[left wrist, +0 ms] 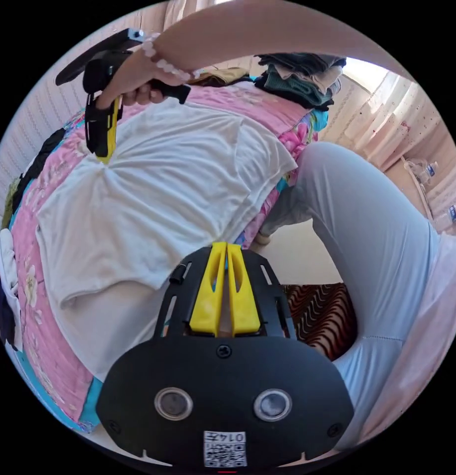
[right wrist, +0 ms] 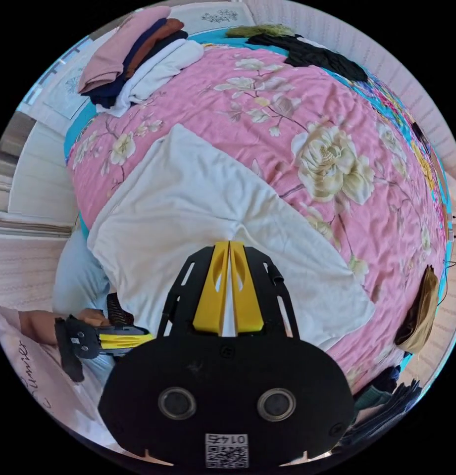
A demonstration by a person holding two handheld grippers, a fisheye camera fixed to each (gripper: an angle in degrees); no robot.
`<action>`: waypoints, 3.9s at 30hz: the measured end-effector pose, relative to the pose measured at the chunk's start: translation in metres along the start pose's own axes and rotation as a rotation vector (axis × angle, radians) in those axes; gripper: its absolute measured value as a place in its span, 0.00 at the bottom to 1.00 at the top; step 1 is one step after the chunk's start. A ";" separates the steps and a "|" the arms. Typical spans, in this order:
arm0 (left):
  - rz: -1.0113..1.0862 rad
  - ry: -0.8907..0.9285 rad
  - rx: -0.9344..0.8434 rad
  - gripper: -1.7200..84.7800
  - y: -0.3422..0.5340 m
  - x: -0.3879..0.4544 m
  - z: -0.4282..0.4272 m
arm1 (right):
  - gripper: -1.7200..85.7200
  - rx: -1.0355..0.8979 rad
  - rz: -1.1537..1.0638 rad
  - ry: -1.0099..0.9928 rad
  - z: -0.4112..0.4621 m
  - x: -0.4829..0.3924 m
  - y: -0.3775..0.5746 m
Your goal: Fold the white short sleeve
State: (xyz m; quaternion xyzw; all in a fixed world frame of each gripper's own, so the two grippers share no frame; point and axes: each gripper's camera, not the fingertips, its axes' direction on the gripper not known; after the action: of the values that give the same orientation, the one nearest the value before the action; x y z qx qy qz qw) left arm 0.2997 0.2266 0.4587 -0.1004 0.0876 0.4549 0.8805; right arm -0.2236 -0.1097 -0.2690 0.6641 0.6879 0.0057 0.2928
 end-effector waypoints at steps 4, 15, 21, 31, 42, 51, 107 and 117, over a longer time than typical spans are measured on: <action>-0.045 -0.095 0.282 0.01 0.012 0.005 -0.039 | 0.01 0.081 -0.041 -0.002 -0.023 0.003 0.004; -0.196 -0.032 0.127 0.01 0.017 -0.015 0.003 | 0.01 -0.019 0.020 0.184 0.042 0.042 -0.028; -0.119 -0.049 0.233 0.01 0.023 0.002 -0.021 | 0.01 0.214 0.188 -0.053 0.003 0.094 0.053; 0.031 0.009 0.316 0.09 0.004 0.045 -0.036 | 0.12 0.108 0.553 -0.102 0.033 0.142 0.293; 0.002 0.043 0.310 0.27 -0.043 0.052 -0.031 | 0.02 0.195 0.517 -0.415 0.070 0.194 0.341; -0.070 -0.028 0.200 0.05 -0.063 0.030 -0.031 | 0.04 0.430 0.376 -0.736 0.062 0.224 0.339; -0.955 -0.054 0.271 0.03 0.281 -0.217 -0.289 | 0.13 0.246 -0.225 -0.184 -0.076 0.054 -0.203; -0.551 -0.021 0.041 0.14 0.195 -0.288 -0.246 | 0.18 0.021 -0.316 -0.104 -0.059 0.022 -0.227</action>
State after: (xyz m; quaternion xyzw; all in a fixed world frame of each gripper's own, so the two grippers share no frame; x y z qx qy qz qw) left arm -0.0398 0.0482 0.2731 -0.0979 0.0570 0.1975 0.9737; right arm -0.4538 -0.0938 -0.3186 0.5501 0.7677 -0.0818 0.3184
